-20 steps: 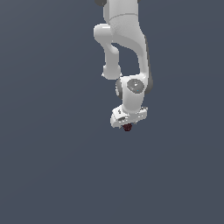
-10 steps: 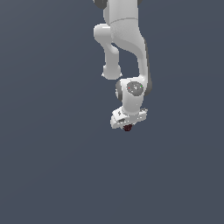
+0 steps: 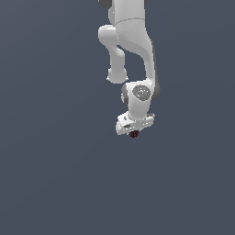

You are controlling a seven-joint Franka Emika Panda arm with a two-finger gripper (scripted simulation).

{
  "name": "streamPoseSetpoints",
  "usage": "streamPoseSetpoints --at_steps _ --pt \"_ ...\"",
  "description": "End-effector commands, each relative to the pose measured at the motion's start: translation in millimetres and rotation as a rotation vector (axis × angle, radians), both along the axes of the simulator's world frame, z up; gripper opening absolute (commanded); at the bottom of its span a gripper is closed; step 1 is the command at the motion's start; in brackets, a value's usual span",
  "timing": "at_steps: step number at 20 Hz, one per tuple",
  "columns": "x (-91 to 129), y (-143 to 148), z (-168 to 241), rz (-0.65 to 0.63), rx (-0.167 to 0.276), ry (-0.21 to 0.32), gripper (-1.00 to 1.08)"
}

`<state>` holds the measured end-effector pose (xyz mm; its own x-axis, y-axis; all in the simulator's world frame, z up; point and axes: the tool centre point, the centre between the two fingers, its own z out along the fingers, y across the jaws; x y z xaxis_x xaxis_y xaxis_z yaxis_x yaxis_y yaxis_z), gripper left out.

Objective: Pick up the object and move it to a goal position.

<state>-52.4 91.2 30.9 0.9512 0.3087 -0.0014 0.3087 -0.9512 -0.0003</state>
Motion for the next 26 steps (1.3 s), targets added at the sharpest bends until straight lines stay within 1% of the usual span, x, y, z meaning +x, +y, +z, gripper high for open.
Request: streamPoseSetpoints --at_steps 1,6,11,26 --pt "1.2 -1.5 5.3 0.0 0.0 -0.001 -1.0" --pt "4.1 -8.2 27.0 0.0 0.0 -0.001 -1.0" --pt "8.9 -19.1 63.1 0.0 0.0 -0.001 -1.0" --pt "31.4 -64.6 219.8 0.001 0.002 -0.001 -1.0"
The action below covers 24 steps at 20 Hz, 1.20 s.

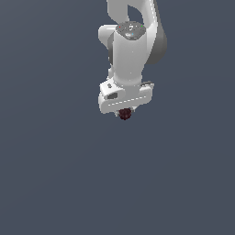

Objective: Pick up the object and move it to a goal position.

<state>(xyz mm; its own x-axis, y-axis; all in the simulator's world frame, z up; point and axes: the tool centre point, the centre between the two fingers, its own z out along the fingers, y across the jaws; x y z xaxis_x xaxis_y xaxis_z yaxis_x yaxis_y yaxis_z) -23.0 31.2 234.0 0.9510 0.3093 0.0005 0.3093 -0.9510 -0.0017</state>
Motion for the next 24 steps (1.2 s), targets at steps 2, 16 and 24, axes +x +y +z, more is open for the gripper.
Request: streamPoseSetpoints --at_steps 2,16,24 --pt "5.2 -10.8 37.4 0.0 0.0 0.0 -1.0" --pt "28.8 -50.0 168.8 0.0 -0.001 0.0 -1.0" --pt "38.1 -62.3 209.6 -0.001 -0.001 0.0 -1.0"
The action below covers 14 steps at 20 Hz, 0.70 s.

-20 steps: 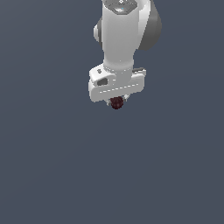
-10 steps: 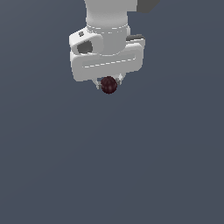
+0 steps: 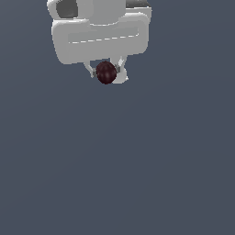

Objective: Pick up the object and move it to a goal position.

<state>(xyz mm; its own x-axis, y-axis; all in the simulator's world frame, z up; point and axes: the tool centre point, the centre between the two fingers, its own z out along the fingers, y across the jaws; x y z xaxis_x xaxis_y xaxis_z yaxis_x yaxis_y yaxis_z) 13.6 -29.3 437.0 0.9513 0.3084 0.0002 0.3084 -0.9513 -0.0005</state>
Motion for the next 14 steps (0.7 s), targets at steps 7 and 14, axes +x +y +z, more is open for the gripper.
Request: streamPoseSetpoints --at_steps 7,14 --pt "5.8 -6.6 22.7 0.0 -0.001 0.0 -1.0" --pt "6.9 -7.1 24.7 0.0 -0.001 0.0 -1.0"
